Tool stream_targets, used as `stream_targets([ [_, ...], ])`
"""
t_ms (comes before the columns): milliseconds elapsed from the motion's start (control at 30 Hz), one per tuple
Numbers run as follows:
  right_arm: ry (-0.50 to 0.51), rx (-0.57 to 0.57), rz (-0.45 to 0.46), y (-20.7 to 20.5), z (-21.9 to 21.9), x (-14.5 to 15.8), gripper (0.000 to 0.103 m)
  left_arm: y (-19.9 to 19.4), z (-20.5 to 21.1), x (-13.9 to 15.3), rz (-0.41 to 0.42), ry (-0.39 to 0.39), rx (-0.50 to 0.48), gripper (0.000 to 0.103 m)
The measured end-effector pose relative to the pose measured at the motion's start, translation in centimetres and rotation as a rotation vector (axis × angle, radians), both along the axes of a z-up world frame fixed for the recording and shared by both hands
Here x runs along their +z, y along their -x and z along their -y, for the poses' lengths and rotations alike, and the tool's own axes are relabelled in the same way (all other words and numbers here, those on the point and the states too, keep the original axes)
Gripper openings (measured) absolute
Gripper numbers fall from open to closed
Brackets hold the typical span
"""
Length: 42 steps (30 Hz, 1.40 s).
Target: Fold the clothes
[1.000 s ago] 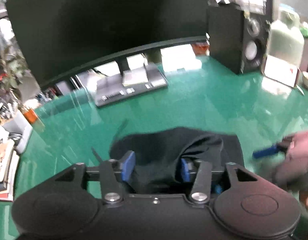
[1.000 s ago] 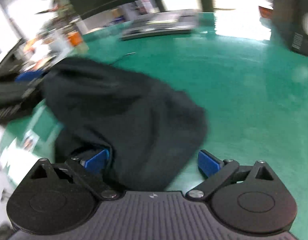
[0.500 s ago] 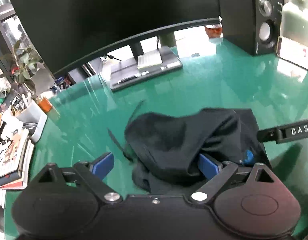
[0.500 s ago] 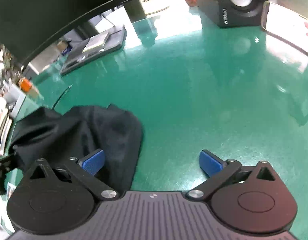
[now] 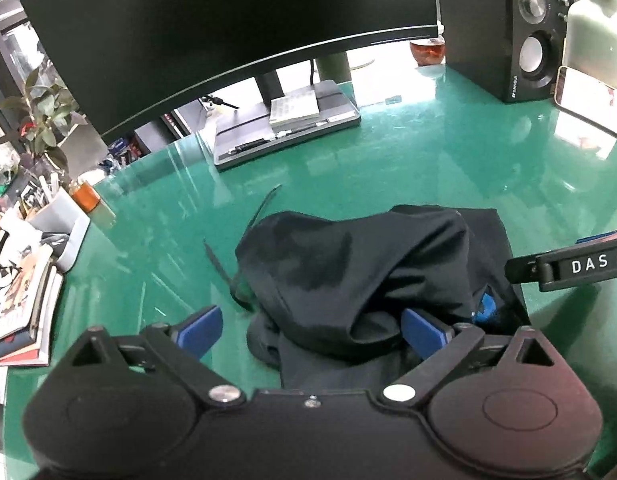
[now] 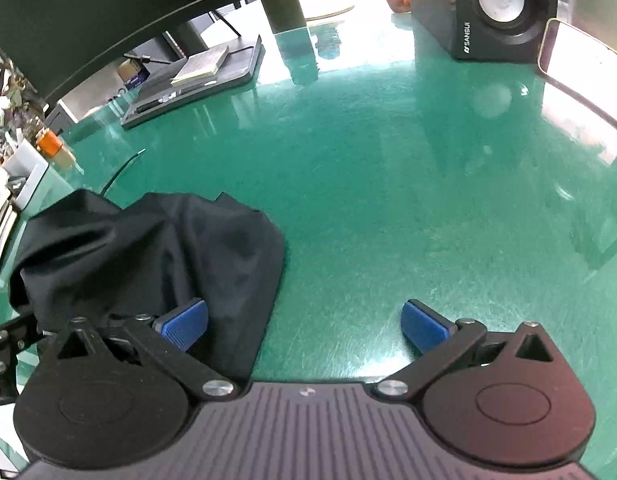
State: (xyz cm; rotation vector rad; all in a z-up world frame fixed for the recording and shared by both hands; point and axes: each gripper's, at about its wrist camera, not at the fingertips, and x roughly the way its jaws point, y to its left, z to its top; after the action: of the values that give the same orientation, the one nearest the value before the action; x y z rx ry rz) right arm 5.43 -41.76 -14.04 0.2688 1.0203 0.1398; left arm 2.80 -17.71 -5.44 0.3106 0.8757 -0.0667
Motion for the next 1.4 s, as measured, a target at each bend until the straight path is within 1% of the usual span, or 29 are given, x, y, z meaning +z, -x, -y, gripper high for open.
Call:
stream_targets([
  [167,0.03,0.014,0.003,-0.1,-0.5,-0.1,0.103,0.0,0.3,-0.1,-0.004,0.002,-0.002,0.098],
  [367,0.034,0.012,0.007,-0.2,-0.4,-0.2,0.103,0.0,0.3,-0.2,-0.009,0.004,-0.001,0.098],
  [933,0.102,0.03,0.009,-0.6,-1.2,-0.5,0.103,-0.3,0.0,-0.5,-0.011,0.008,0.004,0.101],
  [1400,0.12,0.032,0.009,-0.5,-1.3,-0.6,0.103,-0.3,0.2,-0.3,-0.009,-0.001,0.002,0.102],
])
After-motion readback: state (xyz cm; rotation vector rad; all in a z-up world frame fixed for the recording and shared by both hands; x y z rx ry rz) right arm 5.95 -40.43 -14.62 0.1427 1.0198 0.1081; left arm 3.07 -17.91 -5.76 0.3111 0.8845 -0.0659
